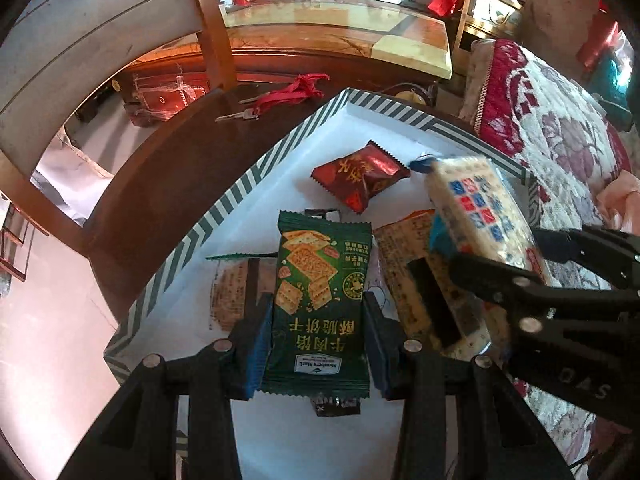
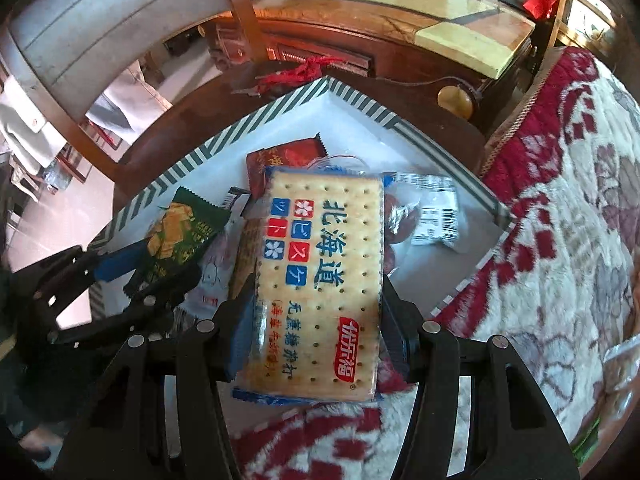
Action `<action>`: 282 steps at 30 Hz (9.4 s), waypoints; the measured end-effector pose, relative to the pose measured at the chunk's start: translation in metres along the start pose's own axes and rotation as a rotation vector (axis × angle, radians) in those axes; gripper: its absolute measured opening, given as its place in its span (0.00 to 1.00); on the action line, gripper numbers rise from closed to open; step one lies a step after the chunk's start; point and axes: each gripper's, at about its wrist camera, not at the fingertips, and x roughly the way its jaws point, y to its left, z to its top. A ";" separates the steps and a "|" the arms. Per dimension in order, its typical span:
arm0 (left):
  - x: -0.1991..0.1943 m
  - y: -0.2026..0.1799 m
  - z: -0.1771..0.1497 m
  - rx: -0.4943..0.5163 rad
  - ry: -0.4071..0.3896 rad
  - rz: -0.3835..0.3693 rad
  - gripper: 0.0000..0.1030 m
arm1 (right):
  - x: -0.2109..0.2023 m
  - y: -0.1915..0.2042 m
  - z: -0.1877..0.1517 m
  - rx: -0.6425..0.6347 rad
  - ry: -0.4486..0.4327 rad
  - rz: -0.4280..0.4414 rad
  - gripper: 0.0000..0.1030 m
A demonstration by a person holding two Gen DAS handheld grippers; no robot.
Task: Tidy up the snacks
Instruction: 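Carry green packet and cracker pack over the box and open both tools, then move both tools back toward the nut bags and green sachet, then grasp the green sachet with the right tool, then grasp the clear nut bag with the left tool while the right tool holds the green sachet, then carry nut bag and green sachet into the box and open both tools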
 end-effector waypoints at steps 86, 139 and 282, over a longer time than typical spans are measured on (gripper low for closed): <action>-0.039 -0.254 -0.032 0.434 -0.008 -0.227 0.77 | -0.131 -0.256 -0.229 0.502 -0.094 -0.225 0.58; -0.017 -0.297 -0.027 0.428 0.101 -0.322 0.77 | -0.116 -0.289 -0.245 0.618 -0.128 -0.077 0.33; -0.035 0.005 0.013 -0.080 -0.082 -0.004 0.59 | -0.033 -0.022 -0.019 0.054 -0.022 0.077 0.44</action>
